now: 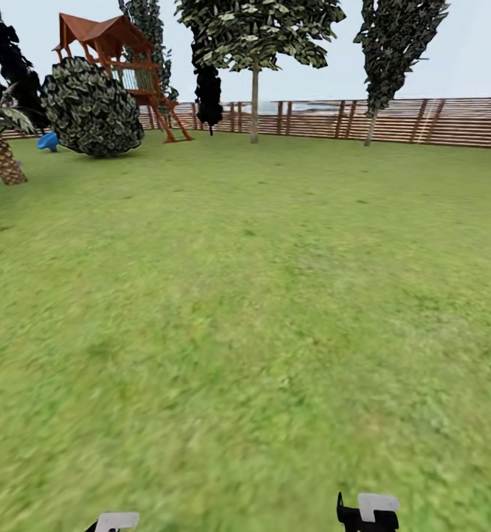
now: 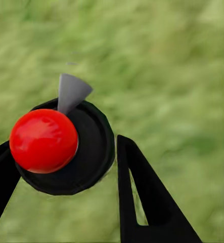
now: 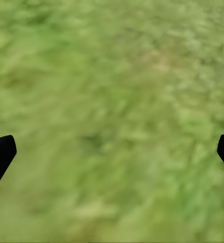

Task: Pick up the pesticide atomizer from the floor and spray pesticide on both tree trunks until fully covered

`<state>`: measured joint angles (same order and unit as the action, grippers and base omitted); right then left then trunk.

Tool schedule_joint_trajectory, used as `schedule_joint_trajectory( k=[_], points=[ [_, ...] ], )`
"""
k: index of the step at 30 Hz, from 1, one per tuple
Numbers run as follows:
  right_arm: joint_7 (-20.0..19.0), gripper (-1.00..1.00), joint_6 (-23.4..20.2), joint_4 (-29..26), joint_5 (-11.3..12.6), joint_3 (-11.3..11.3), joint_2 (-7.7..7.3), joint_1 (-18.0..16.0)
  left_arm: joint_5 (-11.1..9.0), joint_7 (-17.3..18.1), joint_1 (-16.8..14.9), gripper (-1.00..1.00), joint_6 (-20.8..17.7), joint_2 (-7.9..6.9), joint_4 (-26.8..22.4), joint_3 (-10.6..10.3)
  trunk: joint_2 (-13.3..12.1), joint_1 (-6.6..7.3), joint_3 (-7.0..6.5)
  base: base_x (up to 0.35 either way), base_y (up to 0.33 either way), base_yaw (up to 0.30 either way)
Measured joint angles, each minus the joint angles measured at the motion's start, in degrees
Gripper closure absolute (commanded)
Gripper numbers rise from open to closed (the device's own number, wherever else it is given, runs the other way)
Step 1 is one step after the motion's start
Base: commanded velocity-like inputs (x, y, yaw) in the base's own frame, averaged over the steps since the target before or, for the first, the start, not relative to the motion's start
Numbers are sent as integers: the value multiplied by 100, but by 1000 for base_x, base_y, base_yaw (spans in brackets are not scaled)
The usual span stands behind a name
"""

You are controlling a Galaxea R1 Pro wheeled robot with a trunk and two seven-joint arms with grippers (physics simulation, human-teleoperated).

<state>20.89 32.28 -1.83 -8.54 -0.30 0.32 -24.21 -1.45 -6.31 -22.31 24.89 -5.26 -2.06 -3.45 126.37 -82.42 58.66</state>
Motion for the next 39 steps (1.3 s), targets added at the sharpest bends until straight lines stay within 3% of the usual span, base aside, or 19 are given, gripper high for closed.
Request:
schedule_joint_trajectory(
  k=[7, 11, 14, 33, 39],
  points=[
    [-2, -100, 0, 0, 0, 0, 10, 0, -26, -12, 0, 100, 0, -25, 0, 40, 0, 0, 31, 338, 0, -282],
    [-6, -100, -2, 5, -4, 7, 17, -1, -326, -24, 35, 100, 13, -36, -5, 113, 0, 0, 45, 338, 0, -154],
    [-22, -100, -4, 15, -13, 13, 14, -1, -386, -25, 112, 100, 18, -46, -35, 116, 0, 0, 47, 338, 0, -21],
    [-34, -100, 0, 15, -42, 32, 10, -2, -408, -21, 151, 100, 23, -63, -70, 119, 0, 0, 48, 338, 0, 0],
    [-34, -100, 1, 13, -36, 32, 28, -2, -412, 0, 152, 100, 16, -63, -71, 118, 0, 0, 48, 338, 0, 191]
  ],
)
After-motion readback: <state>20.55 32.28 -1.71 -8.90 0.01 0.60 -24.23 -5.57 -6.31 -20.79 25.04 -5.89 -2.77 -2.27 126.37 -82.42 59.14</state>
